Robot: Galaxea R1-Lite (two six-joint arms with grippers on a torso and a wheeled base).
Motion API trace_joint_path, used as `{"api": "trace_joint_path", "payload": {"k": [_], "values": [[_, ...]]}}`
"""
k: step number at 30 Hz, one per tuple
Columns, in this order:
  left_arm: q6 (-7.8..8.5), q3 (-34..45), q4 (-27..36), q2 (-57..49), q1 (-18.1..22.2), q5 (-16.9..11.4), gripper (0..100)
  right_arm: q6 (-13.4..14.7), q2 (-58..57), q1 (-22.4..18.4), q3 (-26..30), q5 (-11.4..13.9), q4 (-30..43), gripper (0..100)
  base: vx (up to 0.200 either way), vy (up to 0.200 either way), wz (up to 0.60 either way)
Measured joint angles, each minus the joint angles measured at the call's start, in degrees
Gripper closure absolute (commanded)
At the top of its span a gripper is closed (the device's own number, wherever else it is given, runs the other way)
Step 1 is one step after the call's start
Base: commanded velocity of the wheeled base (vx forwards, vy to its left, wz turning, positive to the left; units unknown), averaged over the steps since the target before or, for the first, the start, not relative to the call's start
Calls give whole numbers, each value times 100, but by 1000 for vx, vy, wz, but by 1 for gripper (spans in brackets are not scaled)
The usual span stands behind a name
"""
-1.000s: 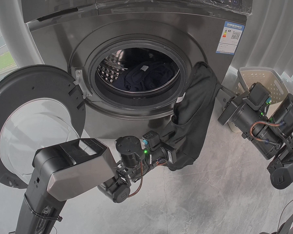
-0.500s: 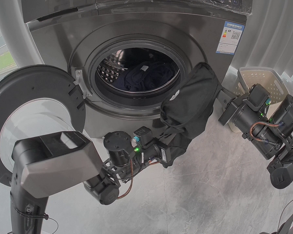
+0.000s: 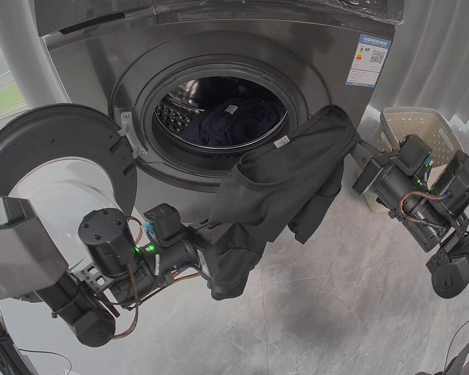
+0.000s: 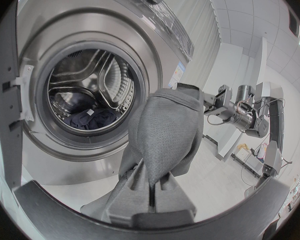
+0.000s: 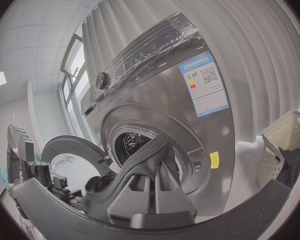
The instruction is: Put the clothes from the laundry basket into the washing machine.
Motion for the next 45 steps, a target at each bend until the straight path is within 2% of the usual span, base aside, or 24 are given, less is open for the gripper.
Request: {"api": "trace_joint_path", "payload": {"k": [10,11,16,27,45], "values": [[2,254,5,-208,39,-94,100,6,20,61,-16,-9,2,100,0,0,0],[2,216,5,-151,30,-124,0,9,18,74,-16,-9,2,100,0,0,0],[-11,-68,2,150,17,-241,0,6,16,113,-18,-11,5,100,0,0,0],[-24,-1185,2,1142,-17,-257,0,6,11,148,-27,-1,5,100,0,0,0],[-16,-1985,6,2071,-177,-269,0,9,7,105,-22,10,2,100,0,0,0]]}}
